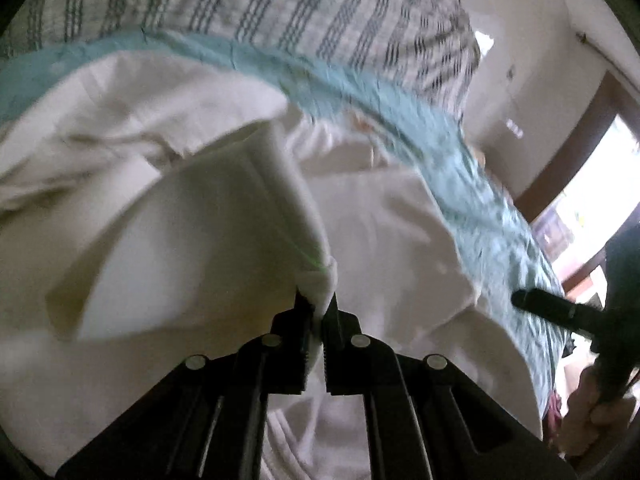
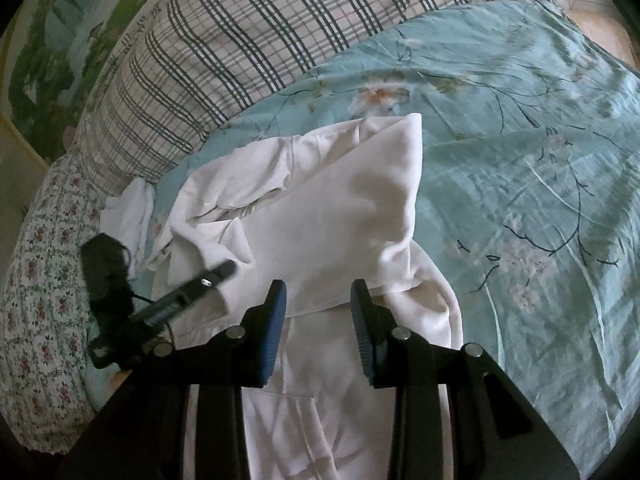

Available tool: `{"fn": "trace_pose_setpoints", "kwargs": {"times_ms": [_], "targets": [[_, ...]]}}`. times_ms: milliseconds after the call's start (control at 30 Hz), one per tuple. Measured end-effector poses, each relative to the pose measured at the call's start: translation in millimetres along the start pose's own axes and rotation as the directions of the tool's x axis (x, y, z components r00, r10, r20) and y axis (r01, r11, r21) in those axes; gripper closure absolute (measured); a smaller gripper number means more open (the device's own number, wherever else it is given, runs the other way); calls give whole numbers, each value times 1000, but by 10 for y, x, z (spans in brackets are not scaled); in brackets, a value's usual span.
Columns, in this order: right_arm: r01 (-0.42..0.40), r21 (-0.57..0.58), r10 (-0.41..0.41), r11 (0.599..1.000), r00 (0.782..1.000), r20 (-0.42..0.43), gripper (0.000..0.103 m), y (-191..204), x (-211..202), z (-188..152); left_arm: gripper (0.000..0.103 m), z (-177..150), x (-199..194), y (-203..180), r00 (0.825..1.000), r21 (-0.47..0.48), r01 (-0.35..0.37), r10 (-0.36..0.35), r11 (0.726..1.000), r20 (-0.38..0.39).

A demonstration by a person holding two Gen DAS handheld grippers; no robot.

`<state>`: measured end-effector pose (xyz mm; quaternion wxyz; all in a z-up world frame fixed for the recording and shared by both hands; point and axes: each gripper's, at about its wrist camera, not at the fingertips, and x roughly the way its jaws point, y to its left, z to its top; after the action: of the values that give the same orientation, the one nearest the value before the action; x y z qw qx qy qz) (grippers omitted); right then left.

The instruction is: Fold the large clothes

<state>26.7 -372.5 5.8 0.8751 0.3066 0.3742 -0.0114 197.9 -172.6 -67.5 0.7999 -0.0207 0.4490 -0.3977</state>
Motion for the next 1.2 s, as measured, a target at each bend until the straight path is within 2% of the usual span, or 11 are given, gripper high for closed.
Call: {"fn": "trace_pose_setpoints", "kwargs": {"times_ms": [133, 200, 400, 533, 633, 733, 867, 1000, 1100, 1167, 1200], "targets": [[-6, -31, 5, 1000, 1000, -10, 49, 102, 57, 5, 73, -130, -158, 62, 1000, -10, 4, -4, 1000, -5], [-14, -63, 13, 998, 1000, -16, 48, 208, 120, 1, 62, -211, -341, 140, 1000, -27, -1, 1, 1000, 3], [-24, -179, 12, 984, 998, -67, 48, 593, 414, -39, 60, -461, -1020, 525, 995, -74, -81, 85, 994, 57], [-24, -338, -9, 941, 995, -97, 46, 997, 632, -153, 60, -531, -1391, 916, 966, -160, -211, 231, 964, 116], [-38, -508, -13, 861, 995, -96, 39, 1375, 804, -327, 60, -565, -1539, 1289, 942, -244, -277, 312, 929, 121], [-50, -681, -18, 731, 996, -93, 35, 1705, 964, -564, 62, -620, -1562, 1628, 917, -304, -342, 387, 889, 99], [-77, -812, -25, 579, 993, -113, 26, 1870, 1118, -835, 70, -683, -1501, 1863, 922, -338, -340, 382, 878, 64], [-55, -874, -115, 483, 985, -126, 26, 1849, 1368, -1034, 70, -674, -1460, 1835, 908, -314, -376, 415, 872, 63], [34, -873, -184, 487, 981, -65, 45, 1765, 1498, -1010, 70, -676, -1434, 1827, 903, -304, -391, 426, 869, 59], [54, -824, -183, 564, 981, -61, 82, 1680, 1478, -878, 70, -674, -1426, 1832, 903, -304, -389, 425, 870, 58], [34, -766, -144, 642, 987, -78, 83, 1600, 1413, -745, 70, -668, -1429, 1837, 905, -306, -387, 422, 870, 58]]}}
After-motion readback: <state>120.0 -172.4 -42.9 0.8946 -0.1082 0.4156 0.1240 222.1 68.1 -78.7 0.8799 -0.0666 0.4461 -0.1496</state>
